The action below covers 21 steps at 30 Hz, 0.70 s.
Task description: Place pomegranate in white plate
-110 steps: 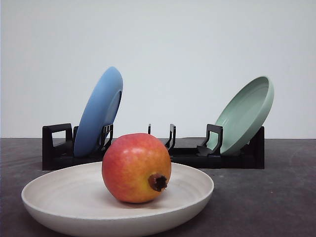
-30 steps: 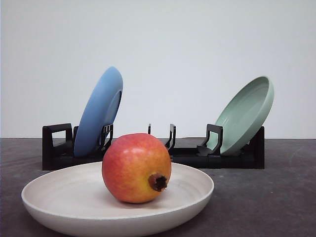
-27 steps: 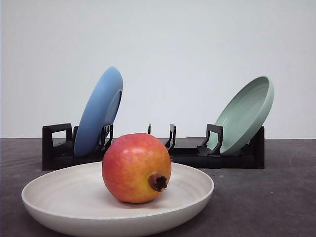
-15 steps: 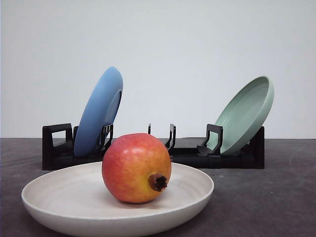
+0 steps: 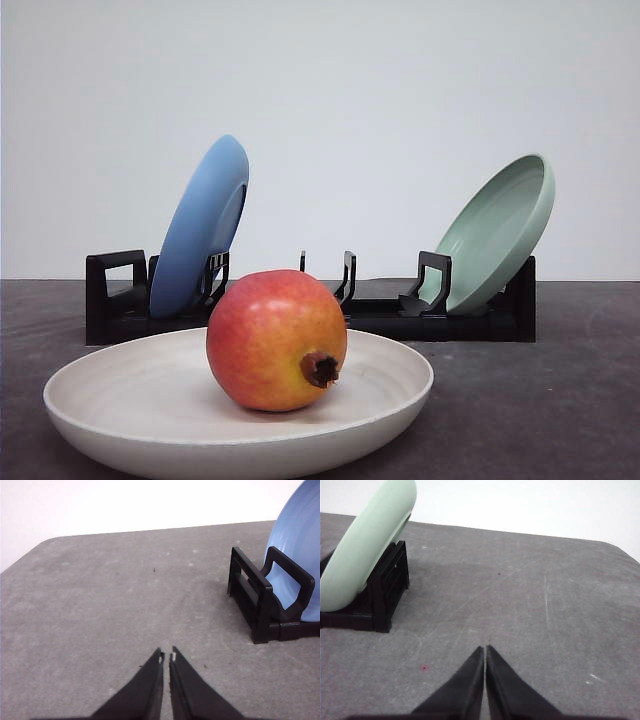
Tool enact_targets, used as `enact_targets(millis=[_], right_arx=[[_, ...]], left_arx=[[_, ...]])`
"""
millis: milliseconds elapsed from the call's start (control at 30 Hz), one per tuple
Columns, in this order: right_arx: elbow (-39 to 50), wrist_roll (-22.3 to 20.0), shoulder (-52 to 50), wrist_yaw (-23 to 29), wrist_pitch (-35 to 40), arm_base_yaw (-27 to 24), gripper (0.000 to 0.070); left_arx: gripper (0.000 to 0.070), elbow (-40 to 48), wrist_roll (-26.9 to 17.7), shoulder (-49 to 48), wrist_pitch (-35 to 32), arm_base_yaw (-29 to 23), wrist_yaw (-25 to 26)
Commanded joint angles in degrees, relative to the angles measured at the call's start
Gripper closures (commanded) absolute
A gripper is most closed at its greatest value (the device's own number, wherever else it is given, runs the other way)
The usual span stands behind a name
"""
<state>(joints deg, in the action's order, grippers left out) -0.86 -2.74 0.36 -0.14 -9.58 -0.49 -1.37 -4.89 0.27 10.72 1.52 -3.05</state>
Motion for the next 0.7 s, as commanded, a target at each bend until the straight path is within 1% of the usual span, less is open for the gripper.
enact_targets(millis=[0,667], right_arx=[[0.22,0.59,-0.15,0.2,0.61,-0.02,0.07],[0.22,0.59,-0.15,0.2,0.61,-0.02,0.07]], left_arx=[[0.07,0.7,-0.11,-0.09,0.0,-0.11,0.06],[0.07,0.7,-0.11,-0.09,-0.02,-0.11,0.07]])
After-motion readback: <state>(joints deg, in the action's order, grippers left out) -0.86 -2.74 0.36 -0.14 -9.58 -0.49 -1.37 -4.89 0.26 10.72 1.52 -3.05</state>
